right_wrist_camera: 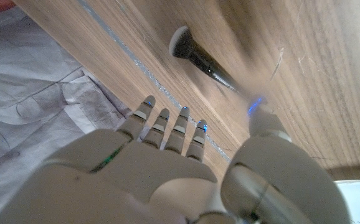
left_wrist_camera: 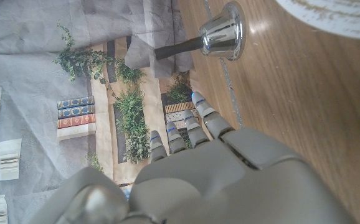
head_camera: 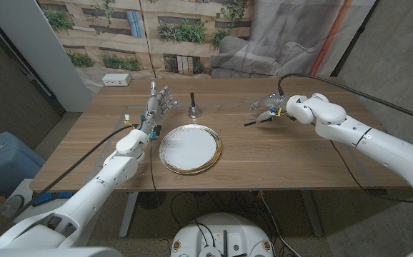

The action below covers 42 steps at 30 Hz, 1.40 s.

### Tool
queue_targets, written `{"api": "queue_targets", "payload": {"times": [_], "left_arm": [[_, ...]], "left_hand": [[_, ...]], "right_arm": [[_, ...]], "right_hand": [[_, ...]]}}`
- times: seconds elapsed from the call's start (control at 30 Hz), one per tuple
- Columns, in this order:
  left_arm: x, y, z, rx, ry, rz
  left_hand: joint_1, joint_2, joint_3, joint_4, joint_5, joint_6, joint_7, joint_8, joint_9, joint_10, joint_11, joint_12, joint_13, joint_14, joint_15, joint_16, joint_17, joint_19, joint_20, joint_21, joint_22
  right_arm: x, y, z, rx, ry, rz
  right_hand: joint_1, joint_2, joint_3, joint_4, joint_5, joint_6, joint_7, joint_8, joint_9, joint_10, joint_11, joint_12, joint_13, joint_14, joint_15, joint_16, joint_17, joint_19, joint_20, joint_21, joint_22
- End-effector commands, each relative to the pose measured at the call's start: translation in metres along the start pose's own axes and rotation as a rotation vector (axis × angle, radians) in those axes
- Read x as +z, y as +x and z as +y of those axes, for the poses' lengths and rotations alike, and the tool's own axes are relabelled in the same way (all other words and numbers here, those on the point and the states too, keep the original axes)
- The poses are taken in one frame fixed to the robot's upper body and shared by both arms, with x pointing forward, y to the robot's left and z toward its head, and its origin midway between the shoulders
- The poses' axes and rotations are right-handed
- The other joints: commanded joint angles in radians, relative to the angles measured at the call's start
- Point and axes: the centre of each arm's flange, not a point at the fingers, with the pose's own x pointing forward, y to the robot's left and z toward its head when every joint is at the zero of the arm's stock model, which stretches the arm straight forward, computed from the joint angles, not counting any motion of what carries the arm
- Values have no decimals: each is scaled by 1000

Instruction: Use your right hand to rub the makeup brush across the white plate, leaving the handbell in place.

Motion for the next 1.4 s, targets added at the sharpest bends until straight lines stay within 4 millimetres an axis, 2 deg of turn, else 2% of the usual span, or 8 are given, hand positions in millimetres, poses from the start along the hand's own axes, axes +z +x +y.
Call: {"api": "queue_targets", "payload": {"times": [0.03, 0.2, 0.3, 0.5, 0.8, 1.03, 1.4], "left_arm": [[0, 0, 0, 0, 0, 0], [0, 0, 0, 0, 0, 0], [0, 0, 0, 0, 0, 0], [0, 0, 0, 0, 0, 0], [0, 0, 0, 0, 0, -1], [0, 0, 0, 0, 0, -1], [0, 0, 0, 0, 0, -1]], "left_hand": [[-1, 15, 0, 7, 7, 1, -7, 3, 2, 2, -7, 7, 3, 9, -14, 3, 2, 6, 1, 7, 5], [-1, 15, 0, 7, 7, 1, -7, 3, 2, 2, -7, 7, 3, 10, -14, 3, 2, 6, 0, 7, 5], [-1, 15, 0, 7, 7, 1, -7, 3, 2, 2, -8, 7, 3, 10, -13, 3, 2, 6, 1, 6, 5], [-1, 15, 0, 7, 7, 1, -7, 3, 2, 2, -7, 7, 3, 10, -14, 3, 2, 6, 1, 7, 5], [-1, 15, 0, 7, 7, 0, -7, 3, 2, 3, -7, 8, 3, 10, -13, 3, 2, 6, 1, 7, 5], [-1, 15, 0, 7, 7, 0, -7, 3, 2, 3, -7, 7, 3, 9, -12, 3, 2, 5, 1, 6, 5], [0, 15, 0, 7, 7, 0, -7, 3, 2, 3, -7, 7, 3, 9, -13, 3, 2, 6, 1, 6, 5]], "right_arm": [[12, 11, 5, 25, -59, 12], [16, 14, 6, 25, -76, 12], [18, 16, 8, 26, -85, 9], [19, 18, 11, 23, -102, 5], [22, 17, 14, 4, -115, -2], [23, 17, 15, -8, -118, -1], [24, 21, 12, 8, -128, -5]], "right_hand": [[15, 1, 2, 8, 3, 27, -6, 11, 3, 34, -7, 8, 1, 24, -4, 13, -1, 23, -2, 7, 4], [32, 5, 6, 7, 2, 37, -10, 11, 3, 59, -13, 10, 0, 39, -14, 19, -2, 34, -9, 8, 4], [52, 10, 9, 6, 1, 56, -13, 15, 3, 74, -30, 8, -1, 51, -24, 23, -2, 48, -15, 9, 4], [80, 14, 12, 6, -4, 92, -14, 24, 4, 118, -47, 11, -2, 73, -40, 32, -3, 64, -23, 9, 5], [117, 20, 5, 11, -20, 159, -16, 42, 7, 197, -85, 14, -4, 114, -65, 49, -1, 82, -33, 5, 5], [133, 25, -1, 14, -30, 191, -16, 49, 8, 240, -90, 11, -4, 143, -91, 62, 0, 93, -40, 4, 5], [152, 41, -8, 17, -38, 243, -16, 65, 10, 288, -93, 6, -2, 171, -108, 76, 3, 102, -49, 3, 5]]}}
